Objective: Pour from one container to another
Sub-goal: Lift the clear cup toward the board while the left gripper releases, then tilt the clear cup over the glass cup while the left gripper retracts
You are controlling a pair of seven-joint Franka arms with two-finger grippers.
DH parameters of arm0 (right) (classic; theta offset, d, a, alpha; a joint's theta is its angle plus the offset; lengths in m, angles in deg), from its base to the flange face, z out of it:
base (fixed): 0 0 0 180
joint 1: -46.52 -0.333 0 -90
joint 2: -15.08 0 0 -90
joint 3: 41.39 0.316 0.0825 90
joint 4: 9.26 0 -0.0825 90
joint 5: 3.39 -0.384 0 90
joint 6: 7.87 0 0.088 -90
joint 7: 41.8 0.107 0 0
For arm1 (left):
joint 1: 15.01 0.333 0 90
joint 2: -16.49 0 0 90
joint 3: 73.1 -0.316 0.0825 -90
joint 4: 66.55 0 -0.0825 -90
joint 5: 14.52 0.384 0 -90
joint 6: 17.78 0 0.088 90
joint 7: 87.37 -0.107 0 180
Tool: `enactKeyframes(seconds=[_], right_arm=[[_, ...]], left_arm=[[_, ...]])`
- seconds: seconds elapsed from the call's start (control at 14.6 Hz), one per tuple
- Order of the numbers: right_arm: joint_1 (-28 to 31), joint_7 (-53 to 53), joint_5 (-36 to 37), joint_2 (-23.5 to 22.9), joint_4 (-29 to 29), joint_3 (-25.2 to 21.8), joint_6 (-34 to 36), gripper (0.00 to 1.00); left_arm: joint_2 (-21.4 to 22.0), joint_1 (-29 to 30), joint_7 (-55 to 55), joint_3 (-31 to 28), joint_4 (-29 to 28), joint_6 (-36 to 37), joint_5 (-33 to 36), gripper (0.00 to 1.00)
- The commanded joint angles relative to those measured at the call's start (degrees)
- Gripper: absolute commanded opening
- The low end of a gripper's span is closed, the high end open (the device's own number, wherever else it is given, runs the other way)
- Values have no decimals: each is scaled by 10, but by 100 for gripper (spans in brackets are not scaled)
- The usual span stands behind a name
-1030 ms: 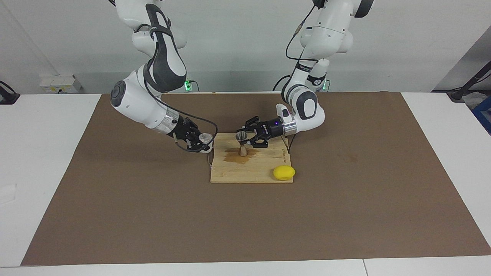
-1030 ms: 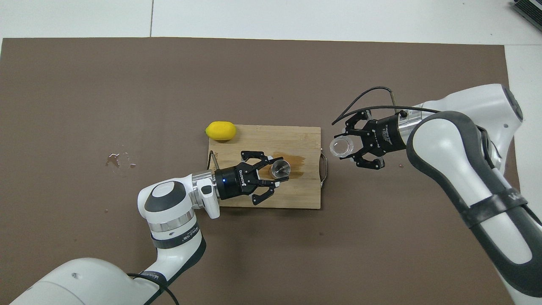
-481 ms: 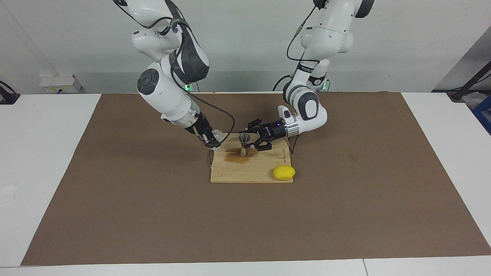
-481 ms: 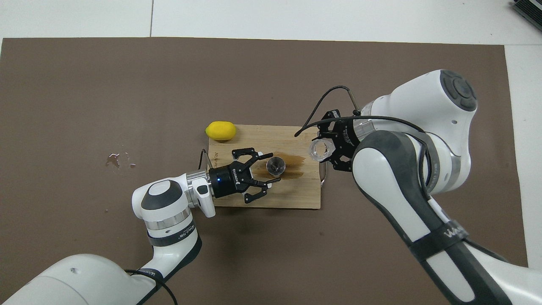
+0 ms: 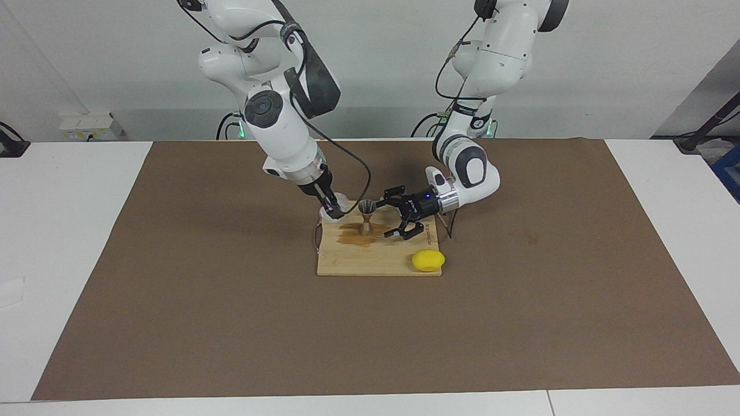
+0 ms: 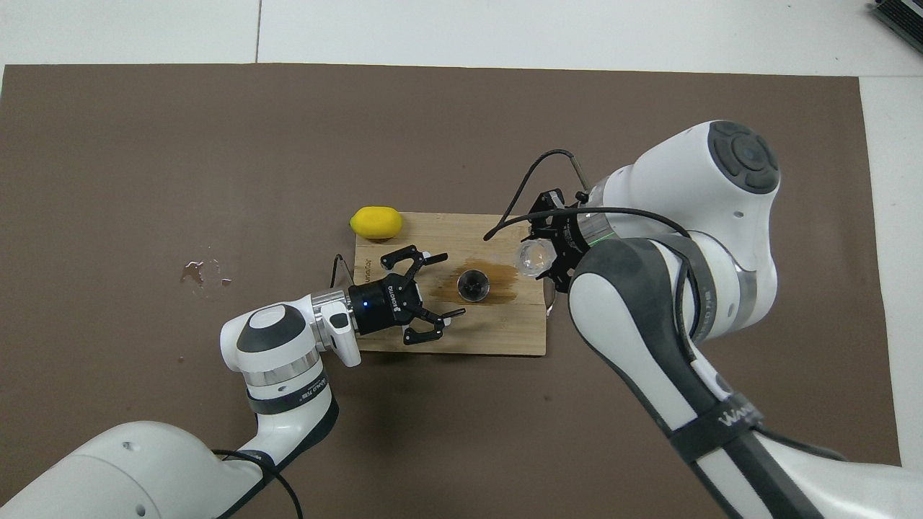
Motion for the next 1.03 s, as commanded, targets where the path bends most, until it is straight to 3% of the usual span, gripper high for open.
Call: enactKeyframes(seconds=[0.0, 0.48, 0.76, 0.96], right_arm=[[-18, 24, 39, -11, 22, -1, 3, 0], [-63, 53, 140, -29, 43, -2, 7, 0], [-80, 69, 170, -31, 43, -1, 0, 0], [-85, 68, 229, -30, 43, -1, 0, 0]], left_arm=[[36, 33, -5, 4, -21, 1, 32, 100], [73, 115, -1, 3, -50, 44, 140, 100], [97, 175, 24, 3, -49, 61, 236, 100], [140, 230, 85, 2, -44, 87, 358, 100]])
